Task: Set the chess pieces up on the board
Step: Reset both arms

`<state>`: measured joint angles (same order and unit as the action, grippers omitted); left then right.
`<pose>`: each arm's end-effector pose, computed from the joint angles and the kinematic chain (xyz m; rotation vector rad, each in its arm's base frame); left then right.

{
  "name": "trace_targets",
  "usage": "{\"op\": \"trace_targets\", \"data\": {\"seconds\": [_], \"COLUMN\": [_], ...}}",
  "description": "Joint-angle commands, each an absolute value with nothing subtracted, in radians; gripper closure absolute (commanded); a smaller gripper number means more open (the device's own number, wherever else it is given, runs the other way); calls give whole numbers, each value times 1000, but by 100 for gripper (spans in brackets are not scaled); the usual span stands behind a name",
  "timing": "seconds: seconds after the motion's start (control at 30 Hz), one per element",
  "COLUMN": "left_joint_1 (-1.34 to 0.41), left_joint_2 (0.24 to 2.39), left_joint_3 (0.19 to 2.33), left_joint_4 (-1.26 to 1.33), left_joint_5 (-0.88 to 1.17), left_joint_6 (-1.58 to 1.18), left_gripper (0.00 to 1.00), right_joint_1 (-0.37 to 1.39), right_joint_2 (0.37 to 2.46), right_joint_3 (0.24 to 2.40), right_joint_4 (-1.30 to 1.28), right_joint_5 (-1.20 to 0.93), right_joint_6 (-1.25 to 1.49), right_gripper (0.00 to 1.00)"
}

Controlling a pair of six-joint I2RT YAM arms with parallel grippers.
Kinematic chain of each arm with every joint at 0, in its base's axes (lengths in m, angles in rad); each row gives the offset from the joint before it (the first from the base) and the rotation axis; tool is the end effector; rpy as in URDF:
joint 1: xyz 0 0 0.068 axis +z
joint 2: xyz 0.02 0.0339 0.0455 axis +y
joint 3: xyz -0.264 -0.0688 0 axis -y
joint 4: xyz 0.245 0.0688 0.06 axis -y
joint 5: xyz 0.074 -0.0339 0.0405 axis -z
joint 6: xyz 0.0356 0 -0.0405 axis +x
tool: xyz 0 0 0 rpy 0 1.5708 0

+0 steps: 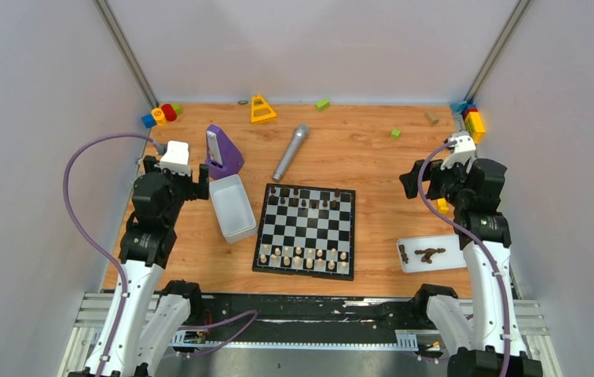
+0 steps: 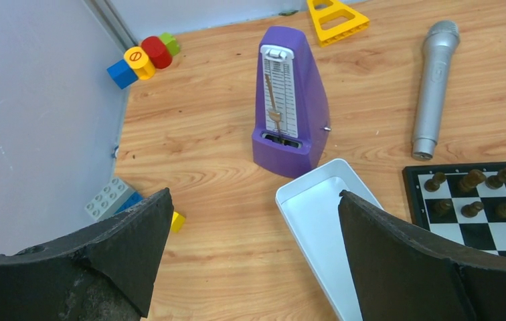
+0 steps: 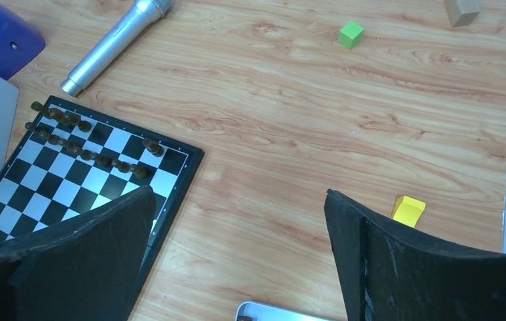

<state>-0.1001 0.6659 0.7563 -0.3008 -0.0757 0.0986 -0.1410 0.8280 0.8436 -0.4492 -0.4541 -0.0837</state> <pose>0.1575 -0.0131 0.3356 0.1223 1.7769 0.0663 0.1821 -0.0101 0.3272 -0.2318 1.9570 0.3079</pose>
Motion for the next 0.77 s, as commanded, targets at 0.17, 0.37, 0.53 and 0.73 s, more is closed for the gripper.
{"op": "trace_targets", "data": {"seconds": [0.17, 0.37, 0.53, 0.73], "left_joint_1": [-89, -84, -82, -82], "left_joint_2": [638, 622, 623, 624], "left_joint_3": [739, 729, 724, 717], "left_joint_4": [-250, -251, -252, -250], "left_joint_5": [-6, 23, 38, 64], "left_joint_6": [107, 118, 118, 122], "left_gripper": [0, 0, 0, 0], "right_joint_1": [-146, -146, -146, -146], "right_joint_2": [798, 800, 793, 793], "right_joint_3": [833, 833, 832, 833], "right_joint_4": [-405, -411, -413, -415], "right_joint_5": [-449, -462, -472, -478], "right_joint_6": [-136, -145, -156, -156], "right_gripper": [0, 0, 0, 0]}}
